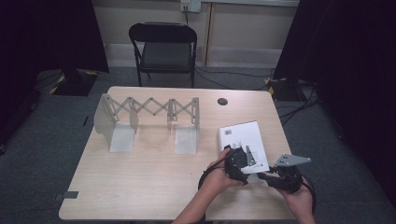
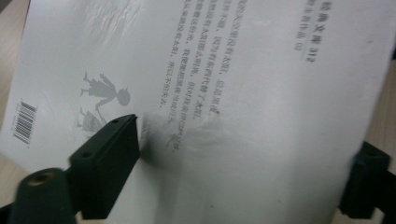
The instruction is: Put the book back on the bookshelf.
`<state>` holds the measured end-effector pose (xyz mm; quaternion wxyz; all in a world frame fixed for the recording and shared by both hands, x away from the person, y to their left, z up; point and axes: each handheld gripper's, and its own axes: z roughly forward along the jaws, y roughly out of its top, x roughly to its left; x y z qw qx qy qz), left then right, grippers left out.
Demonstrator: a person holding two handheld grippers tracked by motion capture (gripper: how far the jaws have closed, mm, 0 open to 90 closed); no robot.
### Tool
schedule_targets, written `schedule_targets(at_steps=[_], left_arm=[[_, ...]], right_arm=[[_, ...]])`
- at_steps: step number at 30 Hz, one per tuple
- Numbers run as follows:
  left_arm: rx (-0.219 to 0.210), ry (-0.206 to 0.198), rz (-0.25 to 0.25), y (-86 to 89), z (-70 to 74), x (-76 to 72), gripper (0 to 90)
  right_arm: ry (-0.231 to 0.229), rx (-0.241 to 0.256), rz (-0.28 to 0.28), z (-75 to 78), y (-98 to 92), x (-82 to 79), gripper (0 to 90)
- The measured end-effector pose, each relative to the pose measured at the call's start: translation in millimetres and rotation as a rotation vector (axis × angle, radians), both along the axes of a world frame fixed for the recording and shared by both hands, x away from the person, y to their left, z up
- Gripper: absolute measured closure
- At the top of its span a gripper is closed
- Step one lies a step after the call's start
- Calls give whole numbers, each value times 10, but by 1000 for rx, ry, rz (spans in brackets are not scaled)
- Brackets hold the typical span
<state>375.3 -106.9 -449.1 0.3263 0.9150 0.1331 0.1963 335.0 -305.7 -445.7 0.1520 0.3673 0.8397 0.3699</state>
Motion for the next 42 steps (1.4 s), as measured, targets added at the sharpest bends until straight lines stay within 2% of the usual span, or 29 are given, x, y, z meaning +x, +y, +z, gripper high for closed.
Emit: schedule_targets(at_steps=[2,4,7,10,11,13,14,17,20,24,27,30,31,32,34,36,38,42], left_arm=[[-5,-2,2,13,21,-24,226],[6,-9,2,4,25,-37,241],[4,-14,9,6,26,-52,256],[16,-20,5,21,40,-56,275],[4,-18,5,35,39,-53,281],[19,-18,1,62,53,-43,290],[15,-18,-1,86,56,-34,300],[1,-15,4,101,48,-38,302],[7,-15,3,97,45,-40,301],[16,-19,-1,91,44,-40,298],[16,-21,0,88,35,-46,294],[18,-27,0,91,33,-48,288],[18,-16,-5,93,35,-41,257],[-9,18,-1,103,39,-19,257],[-11,15,-4,101,30,-19,253],[8,-7,-11,79,19,-34,236],[6,-14,2,49,-4,-23,152],[5,-15,26,25,-34,4,92]], right_arm=[[-10,12,7,3,5,-8,588],[-18,4,12,4,18,-7,570],[-25,-6,-1,-26,25,-15,499],[-22,-16,-1,-38,21,-8,495],[-16,-24,-1,-50,17,-2,488],[-14,-42,-3,-82,15,7,484],[1,-61,-17,-112,17,25,489],[9,-62,-25,-122,21,39,502],[1,-56,-35,-115,20,48,502],[-9,-86,-71,-97,58,100,508],[-15,-67,-71,-80,89,133,508],[-20,-80,-71,-87,145,151,511],[-22,-68,-71,-104,150,135,516],[-19,-68,-71,-114,151,134,518],[-17,-71,-70,-122,149,129,521],[-15,-58,-66,-124,142,125,534],[-24,-37,-55,-106,147,117,550],[-23,-31,-42,-90,174,104,549]])
